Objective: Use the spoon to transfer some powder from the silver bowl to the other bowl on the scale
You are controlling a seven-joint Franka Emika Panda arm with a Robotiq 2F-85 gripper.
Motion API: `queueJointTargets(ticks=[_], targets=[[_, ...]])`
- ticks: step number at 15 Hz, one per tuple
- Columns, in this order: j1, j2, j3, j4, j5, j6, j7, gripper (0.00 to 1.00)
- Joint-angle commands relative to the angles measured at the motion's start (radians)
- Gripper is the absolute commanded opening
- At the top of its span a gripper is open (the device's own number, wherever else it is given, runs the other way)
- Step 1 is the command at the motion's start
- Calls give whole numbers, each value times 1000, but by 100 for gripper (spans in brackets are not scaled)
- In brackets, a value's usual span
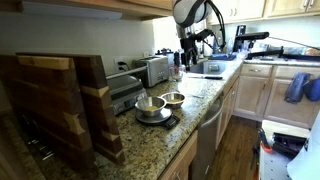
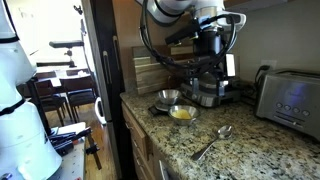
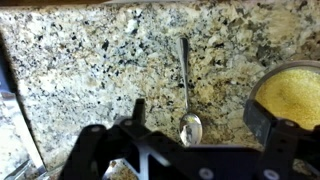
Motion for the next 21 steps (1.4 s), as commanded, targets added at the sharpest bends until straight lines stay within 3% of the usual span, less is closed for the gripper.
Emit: queueJointTargets(ticks=[1, 7, 13, 21], targets=[[-9, 12, 6, -1, -3, 23, -37, 100], [-44, 142, 12, 13, 119, 104, -211, 100], [-88, 275, 16, 62, 175, 192, -191, 100], [-99, 311, 32, 74, 170, 207, -223, 100]])
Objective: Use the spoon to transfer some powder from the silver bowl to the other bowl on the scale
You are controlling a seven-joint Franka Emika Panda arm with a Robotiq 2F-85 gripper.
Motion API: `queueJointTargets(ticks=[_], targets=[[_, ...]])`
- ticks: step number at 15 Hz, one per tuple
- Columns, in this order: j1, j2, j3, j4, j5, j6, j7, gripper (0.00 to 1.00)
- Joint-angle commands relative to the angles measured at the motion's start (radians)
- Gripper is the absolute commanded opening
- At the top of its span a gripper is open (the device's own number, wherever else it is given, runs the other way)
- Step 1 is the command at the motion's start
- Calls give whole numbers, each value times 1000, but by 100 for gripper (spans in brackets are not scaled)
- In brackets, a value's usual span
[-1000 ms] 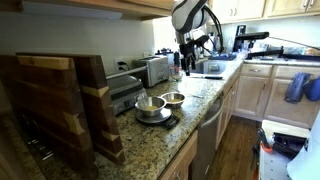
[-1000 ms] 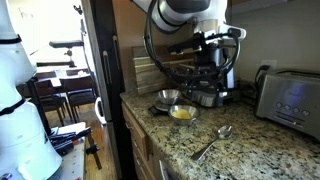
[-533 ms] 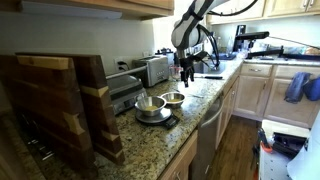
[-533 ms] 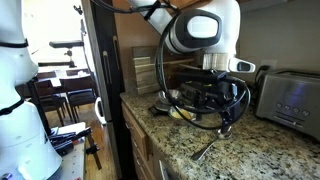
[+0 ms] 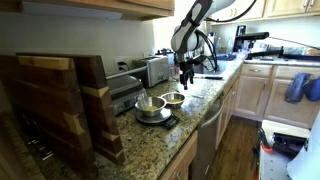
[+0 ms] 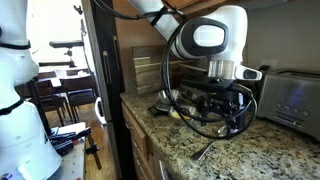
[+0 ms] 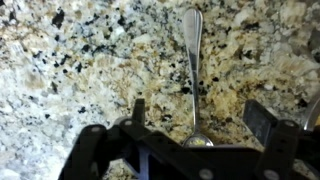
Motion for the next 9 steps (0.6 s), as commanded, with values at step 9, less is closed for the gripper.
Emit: queueJointTargets(ticks=[9], targets=[[-18, 39, 87, -62, 6, 125, -71, 100]])
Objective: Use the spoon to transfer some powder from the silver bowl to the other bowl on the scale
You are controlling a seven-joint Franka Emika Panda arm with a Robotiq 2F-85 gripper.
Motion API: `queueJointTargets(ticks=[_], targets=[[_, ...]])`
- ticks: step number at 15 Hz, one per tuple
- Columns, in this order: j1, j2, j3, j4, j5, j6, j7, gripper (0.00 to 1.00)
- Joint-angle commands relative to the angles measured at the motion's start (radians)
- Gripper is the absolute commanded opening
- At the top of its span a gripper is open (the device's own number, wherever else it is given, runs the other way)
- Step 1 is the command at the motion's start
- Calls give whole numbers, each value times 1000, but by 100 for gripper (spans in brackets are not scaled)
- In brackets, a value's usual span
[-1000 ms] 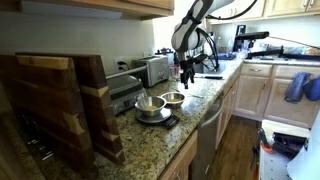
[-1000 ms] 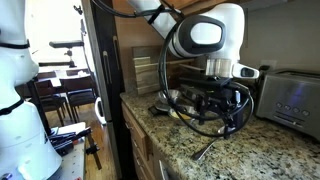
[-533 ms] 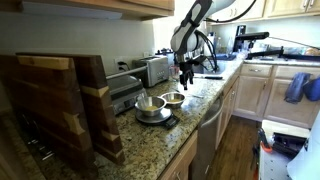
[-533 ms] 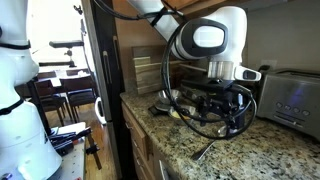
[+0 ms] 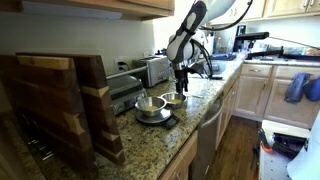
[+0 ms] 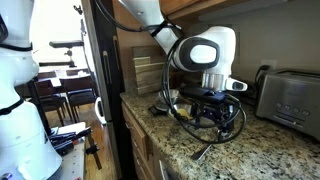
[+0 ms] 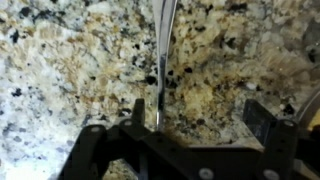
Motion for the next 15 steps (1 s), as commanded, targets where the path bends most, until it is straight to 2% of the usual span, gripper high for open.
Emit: queueJointTargets(ticks=[1, 9, 15], targets=[[-11, -32, 13, -59, -9, 63, -10, 100], [-9, -56, -2, -81, -37, 109, 5, 100], [-68, -43, 3, -61, 9, 164, -35, 100]])
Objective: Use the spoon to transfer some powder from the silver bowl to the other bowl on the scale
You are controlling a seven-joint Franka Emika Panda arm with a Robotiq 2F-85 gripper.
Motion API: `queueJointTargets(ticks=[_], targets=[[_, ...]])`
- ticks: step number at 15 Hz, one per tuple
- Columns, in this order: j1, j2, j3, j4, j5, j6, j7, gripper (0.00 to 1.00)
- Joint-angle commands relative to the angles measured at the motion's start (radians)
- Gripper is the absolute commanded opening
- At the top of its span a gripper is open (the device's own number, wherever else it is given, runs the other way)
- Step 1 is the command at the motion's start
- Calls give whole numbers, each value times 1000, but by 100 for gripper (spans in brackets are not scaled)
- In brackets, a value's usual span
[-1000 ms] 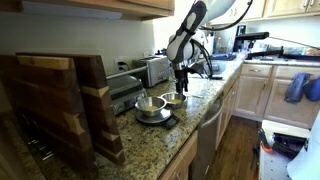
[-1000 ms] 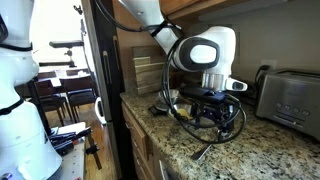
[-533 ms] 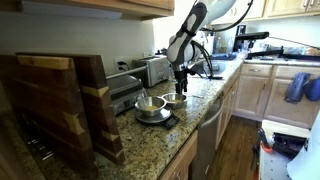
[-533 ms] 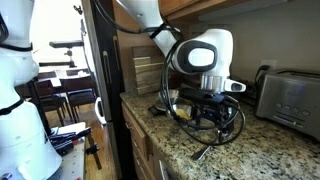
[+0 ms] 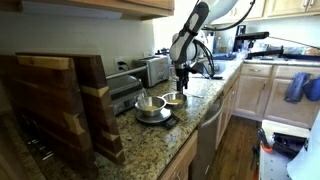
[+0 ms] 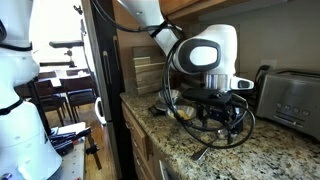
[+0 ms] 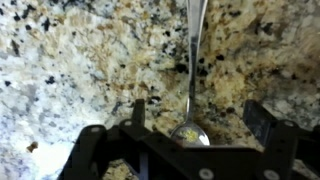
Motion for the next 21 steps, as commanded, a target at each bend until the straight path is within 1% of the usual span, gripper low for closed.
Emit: queueJointTargets(ticks=[1, 3, 4, 6, 7, 8, 9, 10, 11, 12, 14, 15, 17, 18, 20, 21], targets=[[-56, -32, 15, -38, 37, 50, -46, 100], [-90, -21, 34, -31, 88, 49, -86, 99], [-105, -14, 43, -24, 114, 46, -108, 90], [-133, -5, 64, -16, 171, 39, -167, 87], [-143, 1, 71, -10, 196, 36, -194, 82], [-150, 6, 75, -4, 215, 32, -217, 85], [-158, 12, 80, 2, 234, 28, -241, 83], [-163, 18, 83, 10, 249, 25, -264, 84], [-168, 28, 84, 23, 260, 21, -284, 82], [-168, 33, 84, 29, 267, 19, -300, 83], [-169, 48, 84, 46, 273, 11, -323, 83], [-168, 57, 84, 54, 273, 9, -331, 80], [-166, 66, 87, 67, 272, 0, -347, 70], [-163, 71, 89, 72, 268, -5, -356, 69], [-152, 66, 94, 69, 260, -9, -366, 51], [-145, 62, 95, 66, 255, -11, -368, 48]])
